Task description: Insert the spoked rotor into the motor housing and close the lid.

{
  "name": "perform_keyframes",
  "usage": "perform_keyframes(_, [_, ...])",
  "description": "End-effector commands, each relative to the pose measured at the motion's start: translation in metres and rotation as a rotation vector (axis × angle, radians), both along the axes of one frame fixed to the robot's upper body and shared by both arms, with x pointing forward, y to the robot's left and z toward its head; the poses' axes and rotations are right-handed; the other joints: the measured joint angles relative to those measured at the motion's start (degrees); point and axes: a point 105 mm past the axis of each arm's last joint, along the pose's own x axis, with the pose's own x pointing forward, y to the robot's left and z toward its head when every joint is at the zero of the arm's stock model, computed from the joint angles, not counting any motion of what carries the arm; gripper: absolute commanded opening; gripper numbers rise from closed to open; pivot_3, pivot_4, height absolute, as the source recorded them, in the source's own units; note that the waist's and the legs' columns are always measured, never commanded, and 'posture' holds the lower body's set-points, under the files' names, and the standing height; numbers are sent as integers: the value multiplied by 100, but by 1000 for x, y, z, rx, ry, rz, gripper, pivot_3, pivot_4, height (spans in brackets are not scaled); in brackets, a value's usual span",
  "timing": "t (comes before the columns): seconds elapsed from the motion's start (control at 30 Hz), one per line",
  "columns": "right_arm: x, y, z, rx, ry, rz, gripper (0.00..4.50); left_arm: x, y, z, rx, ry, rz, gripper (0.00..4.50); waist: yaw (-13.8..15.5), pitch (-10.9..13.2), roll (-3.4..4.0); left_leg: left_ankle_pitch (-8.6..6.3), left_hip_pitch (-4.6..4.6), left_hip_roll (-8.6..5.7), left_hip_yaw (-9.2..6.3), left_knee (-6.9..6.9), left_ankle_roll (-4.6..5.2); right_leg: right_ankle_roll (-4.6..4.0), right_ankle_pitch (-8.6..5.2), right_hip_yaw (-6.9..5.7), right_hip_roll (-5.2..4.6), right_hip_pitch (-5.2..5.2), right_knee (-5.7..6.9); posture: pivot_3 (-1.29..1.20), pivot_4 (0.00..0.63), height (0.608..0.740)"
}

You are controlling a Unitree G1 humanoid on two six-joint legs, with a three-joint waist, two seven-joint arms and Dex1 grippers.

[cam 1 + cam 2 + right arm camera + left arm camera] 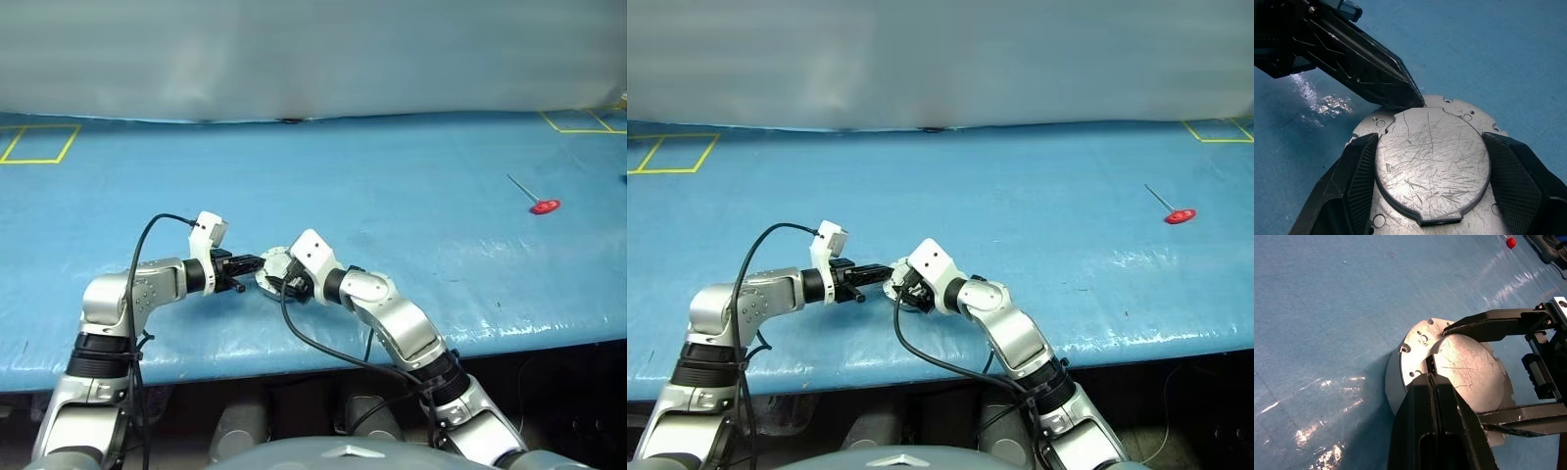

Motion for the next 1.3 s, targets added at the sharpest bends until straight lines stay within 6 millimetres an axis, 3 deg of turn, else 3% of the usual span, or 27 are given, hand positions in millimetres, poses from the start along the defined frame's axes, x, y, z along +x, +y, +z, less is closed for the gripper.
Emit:
perform_keyframes(0.03, [-6,-10,-26,-71,85,-22,3045,-6,-9,-14,15,61,-34,0,2,-1,1,0,0,-2,0,0,0,0,0,0,0,0,0,0,150,740])
perform_keyframes(0.37, [-11,-9,-25,-62,108,10,3045,-15,-12,-21,29,91,-71,0,6,-2,1,-3,-5,-22,-12,-4,6,0,0,0,-5,0,-6,0,150,740])
perform_keyframes(0.43, [-11,-9,-24,-56,112,9,3780,-15,-12,-22,31,92,-72,0,6,-2,1,-5,-6,-25,-15,-4,9,2,-1,0,-6,0,-6,0,150,740])
perform_keyframes(0.53, [-10,-10,-22,-49,111,5,4473,-15,-11,-23,34,90,-65,0,6,-2,1,-7,-8,-28,-15,-4,13,6,-4,1,-7,0,-8,0,150,740])
perform_keyframes(0.9, [-7,-26,-14,-32,92,-62,4473,-15,-10,-24,48,84,-70,0,16,-2,1,-13,-17,-39,-21,-6,23,10,-6,2,-19,-1,-14,0,150,740])
perform_keyframes(1.3, [-34,-45,4,11,144,24,4473,-15,-11,-25,60,80,-81,0,41,-1,2,-29,-24,-55,-23,-8,48,18,-3,-2,-37,9,-41,0,150,740])
